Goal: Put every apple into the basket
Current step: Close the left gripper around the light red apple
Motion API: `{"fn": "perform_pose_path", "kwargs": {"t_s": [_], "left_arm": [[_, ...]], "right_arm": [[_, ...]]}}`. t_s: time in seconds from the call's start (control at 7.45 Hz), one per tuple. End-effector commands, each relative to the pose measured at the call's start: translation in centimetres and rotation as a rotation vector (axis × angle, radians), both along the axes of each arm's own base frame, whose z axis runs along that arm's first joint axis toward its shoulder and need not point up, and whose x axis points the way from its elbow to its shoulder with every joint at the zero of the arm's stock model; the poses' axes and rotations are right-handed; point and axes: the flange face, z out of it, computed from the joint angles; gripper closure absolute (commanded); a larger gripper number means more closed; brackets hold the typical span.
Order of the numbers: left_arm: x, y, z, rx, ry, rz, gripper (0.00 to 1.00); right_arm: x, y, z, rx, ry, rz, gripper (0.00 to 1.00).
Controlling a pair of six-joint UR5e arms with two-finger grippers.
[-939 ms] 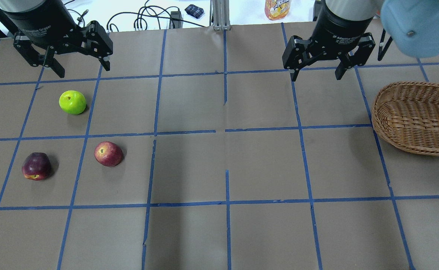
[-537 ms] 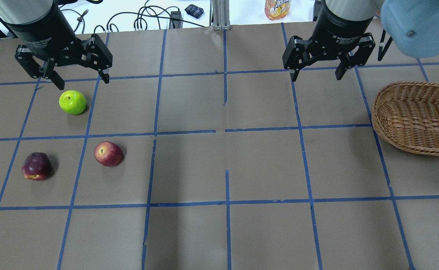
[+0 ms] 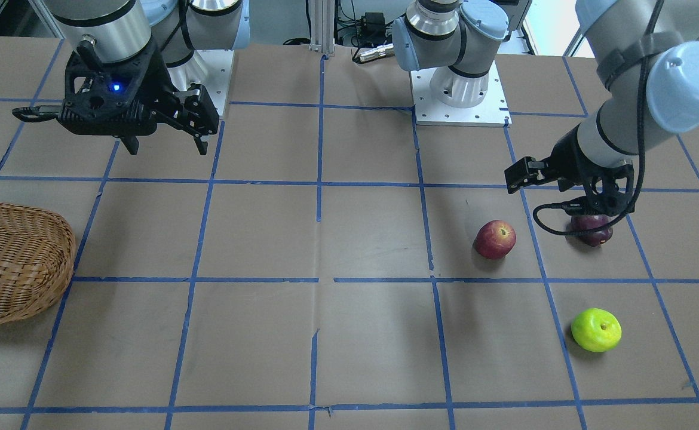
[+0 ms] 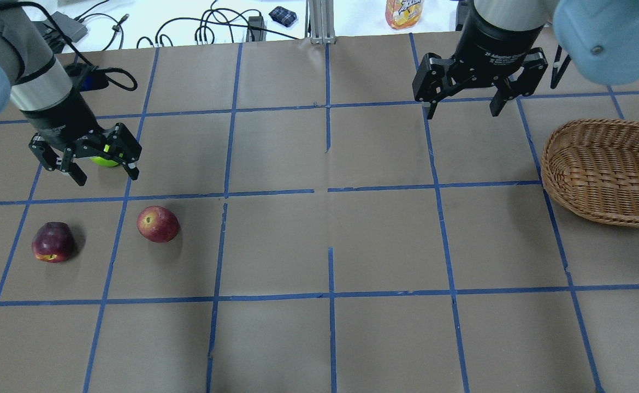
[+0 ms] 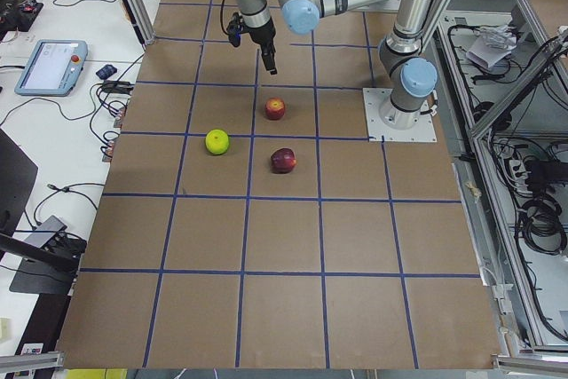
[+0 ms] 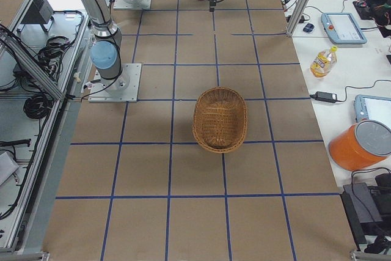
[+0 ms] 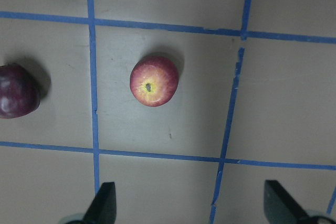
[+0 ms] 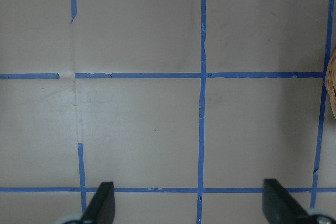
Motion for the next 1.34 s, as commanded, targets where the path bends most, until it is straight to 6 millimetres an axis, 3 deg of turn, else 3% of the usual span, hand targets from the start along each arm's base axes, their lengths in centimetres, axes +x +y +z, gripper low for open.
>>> {"fn": "perform_pose_path", "kwargs": {"t_s": [0.0,0.27,0.67,0.94,1.07,1.21], "left_arm": [[1.7,1.2,-7.4,-0.030,0.010,-0.027,0.00],[1.2,2.4,-11.9,-0.021,0.019,-0.024,0.00],[0.6,2.9,-16.2,-0.083,0.045,-0.026,0.00],[0.6,3.1,-17.1,-0.089,0.042,-0.030,0.00],[0.7,2.7,-17.3,-0.108,0.039,-0.038,0.29],[0.8,2.4,-17.2,-0.130,0.033,-0.052,0.74]], "right_arm": [[-0.3,-0.1,-0.2,0.005,0.004,0.002,0.00],[-0.1,-0.2,-0.2,0.004,0.001,0.004,0.00],[-0.1,-0.2,-0.1,0.002,0.000,0.004,0.00],[-0.1,0.0,0.1,-0.001,-0.001,0.004,0.00],[0.0,-0.1,0.0,-0.001,-0.002,0.004,0.00],[0.0,-0.1,0.0,-0.001,-0.004,0.004,0.00]]}}
